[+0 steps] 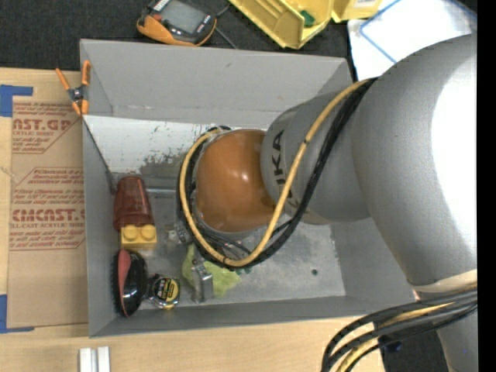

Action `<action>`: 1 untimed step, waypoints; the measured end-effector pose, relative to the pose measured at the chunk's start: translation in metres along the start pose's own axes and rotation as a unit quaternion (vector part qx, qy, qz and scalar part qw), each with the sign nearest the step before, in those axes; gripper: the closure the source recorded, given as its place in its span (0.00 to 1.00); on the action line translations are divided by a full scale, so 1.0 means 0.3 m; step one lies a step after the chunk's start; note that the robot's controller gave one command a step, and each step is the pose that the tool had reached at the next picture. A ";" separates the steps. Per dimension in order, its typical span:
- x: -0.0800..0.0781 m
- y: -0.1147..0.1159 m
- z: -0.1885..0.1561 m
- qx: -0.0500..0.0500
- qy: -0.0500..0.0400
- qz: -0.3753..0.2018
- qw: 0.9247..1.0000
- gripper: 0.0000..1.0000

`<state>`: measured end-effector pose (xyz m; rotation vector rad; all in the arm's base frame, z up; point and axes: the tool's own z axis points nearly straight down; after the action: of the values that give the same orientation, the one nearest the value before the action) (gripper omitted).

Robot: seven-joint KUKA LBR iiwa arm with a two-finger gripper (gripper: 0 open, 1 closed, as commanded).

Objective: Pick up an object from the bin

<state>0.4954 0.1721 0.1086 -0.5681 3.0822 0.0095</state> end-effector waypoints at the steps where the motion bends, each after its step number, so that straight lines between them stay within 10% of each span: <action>1: -0.009 -0.034 -0.056 0.000 -0.003 0.066 0.998 0.00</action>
Offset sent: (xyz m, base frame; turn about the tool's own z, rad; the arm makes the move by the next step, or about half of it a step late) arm 0.0092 0.0010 -0.0342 0.2030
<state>0.5013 0.1635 0.1254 -0.3626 3.1065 0.0113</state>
